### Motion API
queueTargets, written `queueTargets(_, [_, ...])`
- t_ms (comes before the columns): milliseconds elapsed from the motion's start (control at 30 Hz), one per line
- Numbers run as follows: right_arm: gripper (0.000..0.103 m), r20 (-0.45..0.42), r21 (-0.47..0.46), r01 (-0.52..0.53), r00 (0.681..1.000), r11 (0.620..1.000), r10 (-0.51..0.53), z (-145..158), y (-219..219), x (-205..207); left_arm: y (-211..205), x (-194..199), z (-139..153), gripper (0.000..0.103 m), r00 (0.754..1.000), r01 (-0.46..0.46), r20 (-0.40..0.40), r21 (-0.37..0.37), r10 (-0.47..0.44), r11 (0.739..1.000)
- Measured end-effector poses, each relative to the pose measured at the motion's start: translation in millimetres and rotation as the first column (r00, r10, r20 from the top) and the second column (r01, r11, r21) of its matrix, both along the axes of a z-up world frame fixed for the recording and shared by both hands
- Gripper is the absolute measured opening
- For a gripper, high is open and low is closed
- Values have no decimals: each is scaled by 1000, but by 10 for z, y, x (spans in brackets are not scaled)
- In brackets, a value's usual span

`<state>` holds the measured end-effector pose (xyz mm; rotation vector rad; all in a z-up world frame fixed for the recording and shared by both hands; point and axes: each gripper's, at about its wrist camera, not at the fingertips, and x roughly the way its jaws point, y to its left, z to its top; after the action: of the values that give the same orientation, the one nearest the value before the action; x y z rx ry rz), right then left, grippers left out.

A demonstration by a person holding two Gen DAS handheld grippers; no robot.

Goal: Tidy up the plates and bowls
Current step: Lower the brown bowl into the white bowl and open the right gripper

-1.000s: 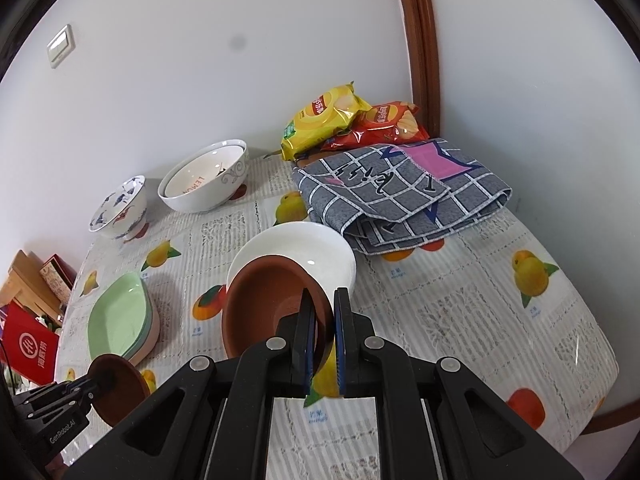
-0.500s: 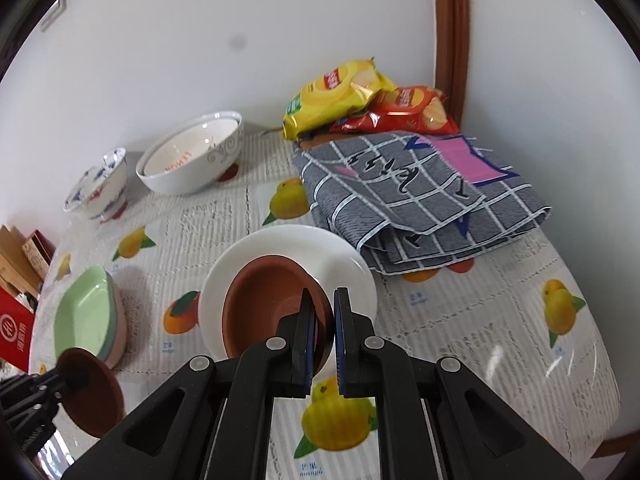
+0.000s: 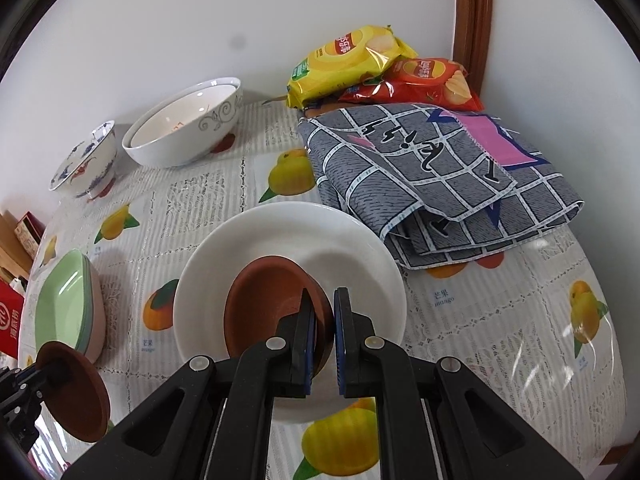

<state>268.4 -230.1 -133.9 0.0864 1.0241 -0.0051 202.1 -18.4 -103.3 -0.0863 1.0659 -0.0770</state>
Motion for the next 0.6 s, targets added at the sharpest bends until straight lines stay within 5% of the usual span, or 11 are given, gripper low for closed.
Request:
queueTargets(367, [9, -26, -14, -10, 1000, 1000, 10, -106, 19, 100, 7, 72, -15, 8, 1000, 3, -3, 3, -3, 1000])
queueTargets(600, [9, -54, -126, -43, 998, 991, 37, -151, 100, 148, 34, 87, -20, 8, 1000, -4, -6, -2, 4, 1000])
